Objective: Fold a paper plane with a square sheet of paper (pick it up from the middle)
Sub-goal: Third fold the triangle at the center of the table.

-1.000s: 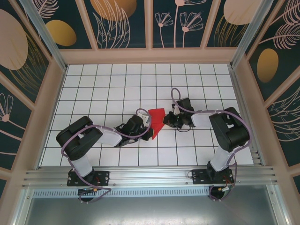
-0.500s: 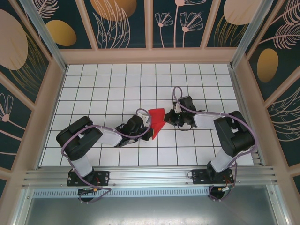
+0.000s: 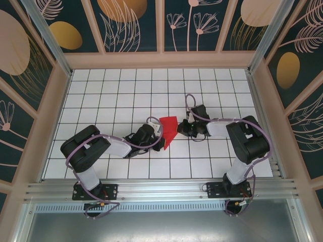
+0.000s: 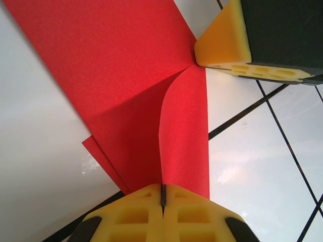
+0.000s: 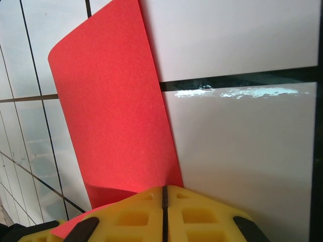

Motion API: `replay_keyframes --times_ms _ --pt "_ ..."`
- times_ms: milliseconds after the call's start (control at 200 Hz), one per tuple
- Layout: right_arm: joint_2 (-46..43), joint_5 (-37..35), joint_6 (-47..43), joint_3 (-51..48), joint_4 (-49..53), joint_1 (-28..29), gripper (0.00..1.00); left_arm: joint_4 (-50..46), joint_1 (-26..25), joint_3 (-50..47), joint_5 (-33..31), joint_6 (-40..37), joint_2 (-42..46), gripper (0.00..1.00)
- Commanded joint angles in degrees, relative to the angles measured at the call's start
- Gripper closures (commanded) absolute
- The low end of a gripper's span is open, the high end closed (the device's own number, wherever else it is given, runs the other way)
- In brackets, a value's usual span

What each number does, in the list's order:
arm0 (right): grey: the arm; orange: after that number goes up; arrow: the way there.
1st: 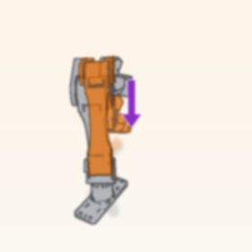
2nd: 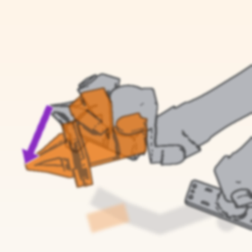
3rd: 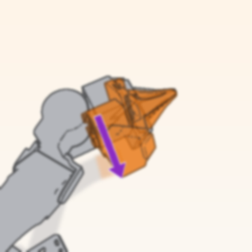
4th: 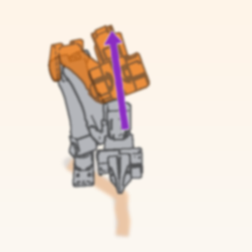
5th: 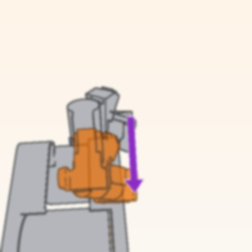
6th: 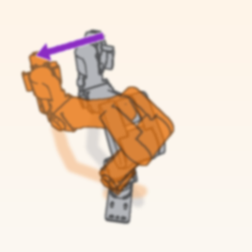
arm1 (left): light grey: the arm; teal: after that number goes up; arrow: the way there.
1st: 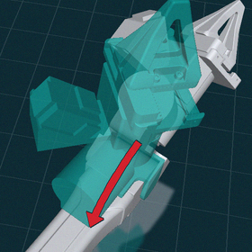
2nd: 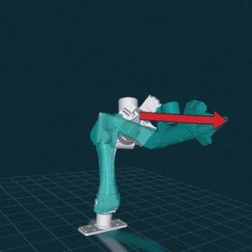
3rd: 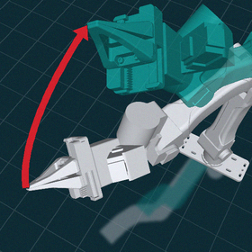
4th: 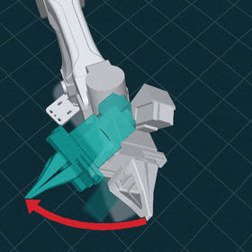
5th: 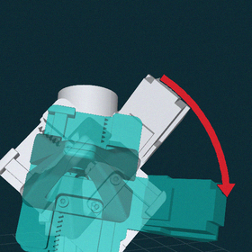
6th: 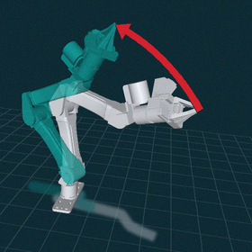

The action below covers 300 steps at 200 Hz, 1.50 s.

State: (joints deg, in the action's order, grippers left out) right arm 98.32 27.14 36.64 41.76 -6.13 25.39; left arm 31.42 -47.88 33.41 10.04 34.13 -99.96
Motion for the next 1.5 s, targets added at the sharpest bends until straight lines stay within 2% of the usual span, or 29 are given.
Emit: replay_keyframes --times_ms 0,200,405,756,1151,1496 --pt "-1.3 -3.1 0.4 0.5 2.9 -0.2 0.89 -5.0 0.4 -0.5 -1.0 -0.2 -0.7 1.00" --pt "-8.6 -0.4 1.4 -0.7 2.6 1.3 0.89 -4.4 0.3 -0.8 -1.0 0.3 -0.7 1.00" --pt "-6.7 2.8 6.3 -3.9 -4.8 4.9 0.89 -4.4 0.3 -0.7 -1.1 0.4 -0.7 1.00" --pt "0.2 -0.9 6.7 -4.5 -5.7 6.7 0.90 -5.1 0.3 -0.1 -0.8 0.1 -1.3 1.00" --pt "-8.8 3.1 7.4 -6.3 -6.4 7.8 0.89 -5.6 0.3 -0.2 -1.5 0.3 -1.0 1.00" --pt "-2.6 3.9 10.7 -9.9 -14.3 9.1 0.89 -6.1 0.3 -0.1 -1.6 0.3 -1.2 1.00"
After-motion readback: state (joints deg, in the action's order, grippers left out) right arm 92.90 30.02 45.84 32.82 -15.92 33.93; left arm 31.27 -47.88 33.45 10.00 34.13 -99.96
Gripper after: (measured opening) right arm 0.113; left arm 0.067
